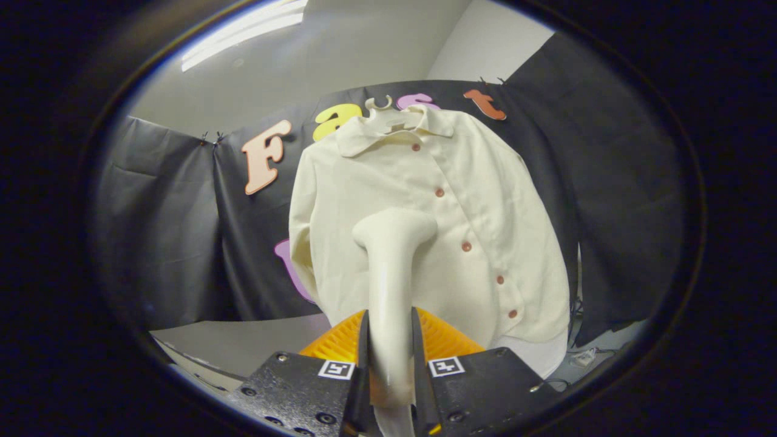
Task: Iron the clothes twice with a garment steamer, once on the left side and once on the right side.
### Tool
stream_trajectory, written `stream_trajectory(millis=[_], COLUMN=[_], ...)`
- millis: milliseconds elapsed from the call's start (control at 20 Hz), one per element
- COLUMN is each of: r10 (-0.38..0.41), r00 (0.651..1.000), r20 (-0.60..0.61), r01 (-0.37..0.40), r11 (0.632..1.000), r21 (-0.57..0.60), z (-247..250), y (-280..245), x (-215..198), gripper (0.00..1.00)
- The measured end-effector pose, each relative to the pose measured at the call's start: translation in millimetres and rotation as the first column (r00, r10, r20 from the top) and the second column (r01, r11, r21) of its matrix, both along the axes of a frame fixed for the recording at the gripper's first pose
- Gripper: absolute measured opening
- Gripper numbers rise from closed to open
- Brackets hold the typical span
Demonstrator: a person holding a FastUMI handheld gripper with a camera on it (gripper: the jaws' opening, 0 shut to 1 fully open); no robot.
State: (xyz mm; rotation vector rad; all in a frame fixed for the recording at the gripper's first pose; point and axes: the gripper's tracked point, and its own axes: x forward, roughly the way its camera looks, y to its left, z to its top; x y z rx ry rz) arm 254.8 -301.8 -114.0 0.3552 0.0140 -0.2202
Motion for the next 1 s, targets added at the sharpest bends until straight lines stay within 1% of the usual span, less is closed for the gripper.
stream_trajectory(millis=[700,900,1000], r10=[0.029,0.037,0.026], r00=[0.986,0.981,0.980], r20=[-0.162,-0.192,-0.199], r01=[-0.016,-0.017,-0.007], r11=[0.997,0.994,0.995], r21=[0.078,0.104,0.098], z=[-124.3,-146.8,-151.8], y=[14.0,15.3,14.9], x=[-48.3,-59.8,-64.6], gripper=[0.30,0.30,0.30])
